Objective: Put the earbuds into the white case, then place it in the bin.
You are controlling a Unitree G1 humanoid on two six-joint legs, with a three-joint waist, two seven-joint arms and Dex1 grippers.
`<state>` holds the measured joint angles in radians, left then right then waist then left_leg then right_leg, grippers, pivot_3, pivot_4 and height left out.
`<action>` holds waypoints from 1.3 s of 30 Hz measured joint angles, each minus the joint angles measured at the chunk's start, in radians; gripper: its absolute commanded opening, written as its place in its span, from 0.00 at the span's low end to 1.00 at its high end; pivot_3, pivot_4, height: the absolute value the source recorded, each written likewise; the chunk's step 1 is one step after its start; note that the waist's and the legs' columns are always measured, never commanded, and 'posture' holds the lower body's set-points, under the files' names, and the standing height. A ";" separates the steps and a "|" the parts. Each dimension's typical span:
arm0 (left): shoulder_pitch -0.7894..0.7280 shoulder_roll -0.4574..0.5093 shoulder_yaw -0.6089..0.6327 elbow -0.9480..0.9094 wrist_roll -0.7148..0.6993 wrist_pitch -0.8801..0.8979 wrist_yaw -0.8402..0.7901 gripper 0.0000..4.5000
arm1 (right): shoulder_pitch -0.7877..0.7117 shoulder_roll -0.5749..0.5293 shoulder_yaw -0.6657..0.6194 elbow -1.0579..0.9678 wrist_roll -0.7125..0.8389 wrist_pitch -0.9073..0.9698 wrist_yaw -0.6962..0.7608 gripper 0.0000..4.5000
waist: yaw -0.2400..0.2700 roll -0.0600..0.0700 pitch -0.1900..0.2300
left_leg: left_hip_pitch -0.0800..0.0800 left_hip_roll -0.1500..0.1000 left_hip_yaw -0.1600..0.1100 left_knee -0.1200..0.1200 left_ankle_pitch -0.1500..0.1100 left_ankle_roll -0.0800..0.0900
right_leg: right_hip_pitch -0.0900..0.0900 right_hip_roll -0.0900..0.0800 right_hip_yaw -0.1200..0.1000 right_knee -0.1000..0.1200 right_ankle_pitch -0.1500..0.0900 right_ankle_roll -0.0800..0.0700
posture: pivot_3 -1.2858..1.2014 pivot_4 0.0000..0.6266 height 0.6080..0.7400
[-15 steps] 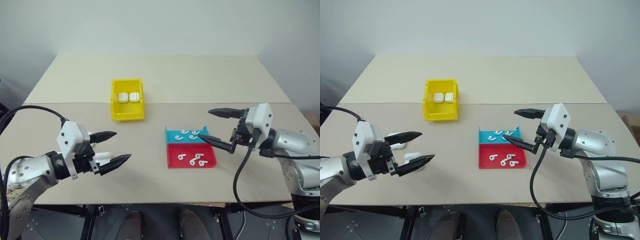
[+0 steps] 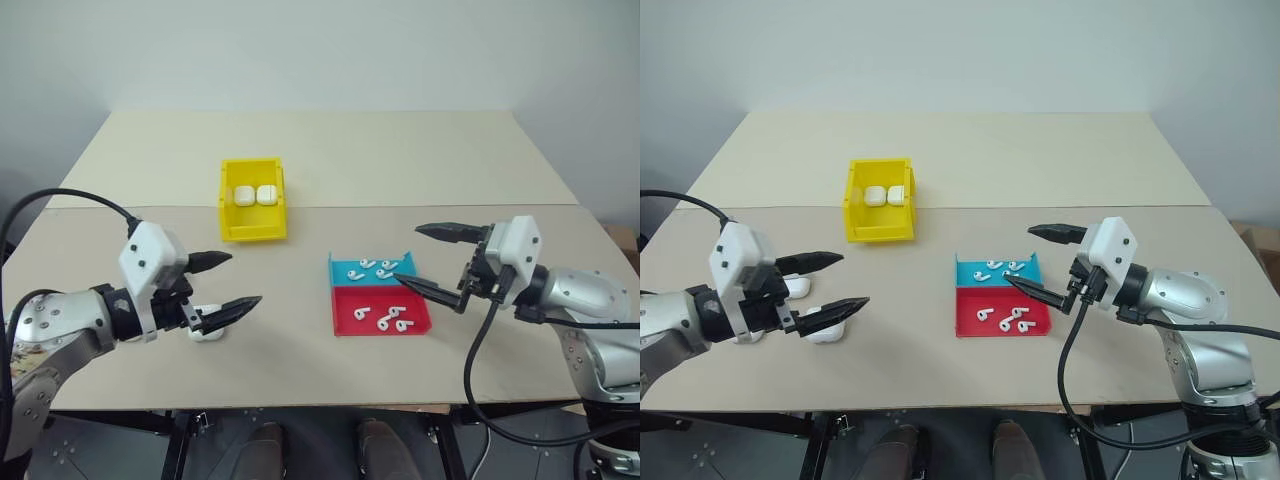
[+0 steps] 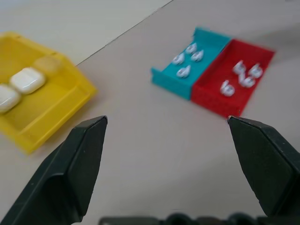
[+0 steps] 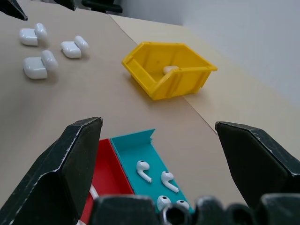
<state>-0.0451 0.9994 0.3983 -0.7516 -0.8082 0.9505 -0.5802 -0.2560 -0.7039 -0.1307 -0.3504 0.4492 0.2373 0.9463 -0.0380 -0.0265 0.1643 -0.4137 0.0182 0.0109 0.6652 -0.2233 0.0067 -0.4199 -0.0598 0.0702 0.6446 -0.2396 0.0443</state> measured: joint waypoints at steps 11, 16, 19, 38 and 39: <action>-0.104 0.181 0.095 0.019 -0.153 0.543 0.158 0.99 | -0.019 0.003 0.007 0.032 -0.033 -0.021 -0.003 1.00 | 0.001 -0.001 0.000 | 0.000 0.000 0.000 0.000 0.000 0.000 | 0.000 0.000 -0.001 0.001 0.000 0.000 | 0.52 0.24 1.00; -0.069 0.293 0.111 0.142 -0.300 0.656 0.229 0.99 | -0.018 0.009 0.015 0.030 -0.035 -0.021 -0.005 1.00 | -0.005 -0.002 0.001 | 0.001 0.000 0.000 -0.001 0.000 0.000 | -0.002 0.000 0.000 0.002 -0.001 -0.001 | 0.52 0.24 1.00; -0.019 0.384 0.118 0.244 -0.380 0.661 0.319 0.99 | -0.014 0.015 0.026 0.029 -0.035 -0.022 -0.008 1.00 | -0.004 -0.002 0.001 | 0.001 0.000 -0.001 -0.001 0.000 0.000 | -0.002 0.000 0.000 0.002 -0.001 -0.001 | 0.52 0.24 1.00; -0.126 0.385 -0.047 0.616 -0.704 0.661 0.818 0.99 | -0.024 0.031 0.074 0.023 -0.034 -0.029 -0.010 1.00 | 0.003 -0.002 0.001 | 0.002 0.000 -0.001 -0.003 0.000 0.000 | -0.002 -0.001 0.000 0.003 -0.001 -0.002 | 0.52 0.24 1.00; -0.146 0.368 -0.068 0.631 -0.705 0.661 0.837 0.99 | -0.018 0.031 0.075 0.017 -0.034 -0.029 -0.011 1.00 | 0.004 -0.002 0.001 | 0.002 -0.001 -0.001 -0.003 0.000 0.000 | -0.002 -0.001 0.000 0.002 -0.001 -0.002 | 0.52 0.24 1.00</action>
<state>-0.1908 1.3678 0.3304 -0.1208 -1.5135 1.6113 0.2568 -0.2743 -0.6729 -0.0561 -0.3330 0.4155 0.2084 0.9349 -0.0337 -0.0286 0.1654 -0.4118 0.0176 0.0104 0.6626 -0.2234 0.0063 -0.4216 -0.0612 0.0701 0.6471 -0.2408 0.0428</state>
